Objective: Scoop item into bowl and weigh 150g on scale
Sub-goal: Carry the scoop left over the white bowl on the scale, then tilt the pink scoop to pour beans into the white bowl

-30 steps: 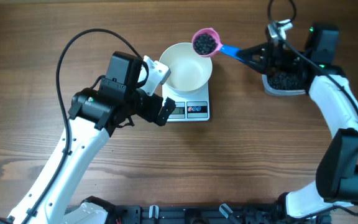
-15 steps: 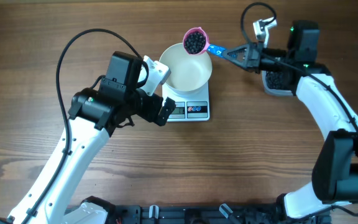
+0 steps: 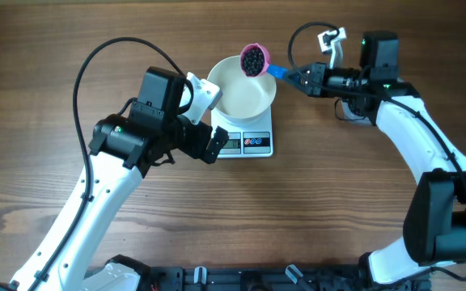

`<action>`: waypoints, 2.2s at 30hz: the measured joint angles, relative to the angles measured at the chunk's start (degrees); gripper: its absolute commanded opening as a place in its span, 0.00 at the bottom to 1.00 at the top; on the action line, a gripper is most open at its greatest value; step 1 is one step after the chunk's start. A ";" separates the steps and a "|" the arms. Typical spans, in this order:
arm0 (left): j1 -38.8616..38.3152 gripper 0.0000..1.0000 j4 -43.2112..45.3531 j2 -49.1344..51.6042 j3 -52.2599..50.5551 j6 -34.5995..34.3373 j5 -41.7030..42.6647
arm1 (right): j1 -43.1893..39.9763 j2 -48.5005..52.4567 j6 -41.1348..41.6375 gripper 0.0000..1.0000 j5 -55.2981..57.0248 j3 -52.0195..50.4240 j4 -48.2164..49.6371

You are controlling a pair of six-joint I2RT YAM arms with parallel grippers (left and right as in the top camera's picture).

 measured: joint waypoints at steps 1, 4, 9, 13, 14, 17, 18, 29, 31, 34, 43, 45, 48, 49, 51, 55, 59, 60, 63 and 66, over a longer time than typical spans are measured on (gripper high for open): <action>0.00 1.00 0.00 0.00 0.00 0.00 0.00 | 0.13 -0.09 -0.98 0.05 1.09 0.00 -0.52; 0.00 1.00 0.00 0.00 0.00 0.00 0.00 | 0.85 -0.76 -2.97 0.04 3.91 0.00 -1.20; 0.00 1.00 0.00 0.00 0.00 0.00 0.00 | 3.17 -3.45 -6.56 0.05 7.91 0.00 -1.44; 0.00 1.00 0.00 0.00 0.00 0.00 0.00 | 5.27 -4.24 -8.90 0.04 9.92 0.00 -1.44; 0.00 1.00 0.00 0.00 0.00 0.00 0.00 | 5.77 -4.24 -9.44 0.05 10.27 0.00 -1.49; 0.00 1.00 0.00 0.00 0.00 0.00 0.00 | 6.25 -4.35 -11.21 0.05 10.71 0.00 -1.86; 0.00 1.00 0.00 0.00 0.00 0.00 0.00 | 6.25 -4.48 -11.85 0.05 10.91 0.00 -2.03; 0.00 1.00 0.00 0.00 0.00 0.00 0.00 | 6.25 -10.36 -20.13 0.04 16.63 0.00 -5.03; 0.00 1.00 0.00 0.00 0.00 0.00 0.00 | 6.25 -10.71 -21.00 0.04 16.81 0.00 -5.64; 0.00 1.00 0.00 0.00 0.00 0.00 0.00 | 6.32 -10.73 -22.95 0.04 17.09 0.00 -6.62; 0.00 1.00 0.00 0.00 0.00 0.00 0.00 | 8.85 -10.73 -29.68 0.04 19.30 0.00 -6.62; 0.00 1.00 0.00 0.00 0.00 0.00 0.00 | 9.46 -10.73 -30.91 0.04 20.35 0.00 -6.62; 0.00 1.00 0.00 0.00 0.00 0.00 0.00 | 10.05 -10.73 -33.05 0.04 21.79 0.00 -6.64; 0.00 1.00 0.00 0.00 0.00 0.00 0.00 | 10.19 -10.73 -33.68 0.04 22.27 0.00 -6.62; 0.00 1.00 0.00 0.00 0.00 0.00 0.00 | 10.36 -10.73 -35.41 0.04 23.65 0.00 -6.62; 0.00 1.00 0.00 0.00 0.00 0.00 0.00 | 10.40 -10.73 -38.29 0.04 25.29 0.00 -6.62; 0.00 1.00 0.00 0.00 0.00 0.00 0.00 | 10.40 -10.73 -41.72 0.04 25.83 0.00 -6.62; 0.00 1.00 0.00 0.00 0.00 0.00 0.00 | 10.40 -10.73 -42.58 0.04 25.92 0.00 -6.62; 0.00 1.00 0.00 0.00 0.00 0.00 0.00 | 10.56 -10.73 -45.72 0.04 26.47 0.00 -6.58; 0.00 1.00 0.00 0.00 0.00 0.00 0.00 | 11.08 -10.73 -47.95 0.04 26.88 0.00 -6.05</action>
